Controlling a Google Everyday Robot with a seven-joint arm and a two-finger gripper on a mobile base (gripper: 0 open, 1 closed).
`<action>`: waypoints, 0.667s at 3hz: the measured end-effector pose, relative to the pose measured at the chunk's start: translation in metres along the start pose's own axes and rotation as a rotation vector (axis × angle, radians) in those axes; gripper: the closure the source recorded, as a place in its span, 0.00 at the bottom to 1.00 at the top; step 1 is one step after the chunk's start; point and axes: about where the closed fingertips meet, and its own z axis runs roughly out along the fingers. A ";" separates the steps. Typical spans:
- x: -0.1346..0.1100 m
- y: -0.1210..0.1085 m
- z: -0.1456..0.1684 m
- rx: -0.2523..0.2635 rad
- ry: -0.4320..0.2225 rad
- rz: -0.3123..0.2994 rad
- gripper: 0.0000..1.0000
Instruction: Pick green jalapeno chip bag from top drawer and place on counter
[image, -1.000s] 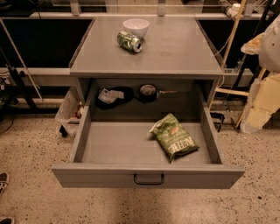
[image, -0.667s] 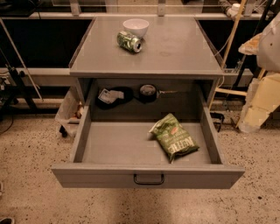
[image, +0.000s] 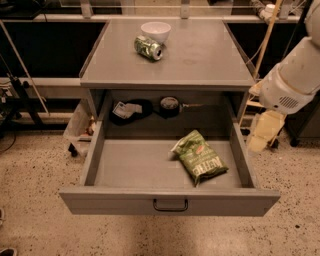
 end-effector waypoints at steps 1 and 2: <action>-0.003 -0.046 0.053 0.052 -0.048 0.025 0.00; -0.003 -0.045 0.053 0.050 -0.047 0.024 0.00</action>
Offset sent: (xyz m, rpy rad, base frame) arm 0.0437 -0.0005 -0.0334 0.0274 -0.0415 -0.0247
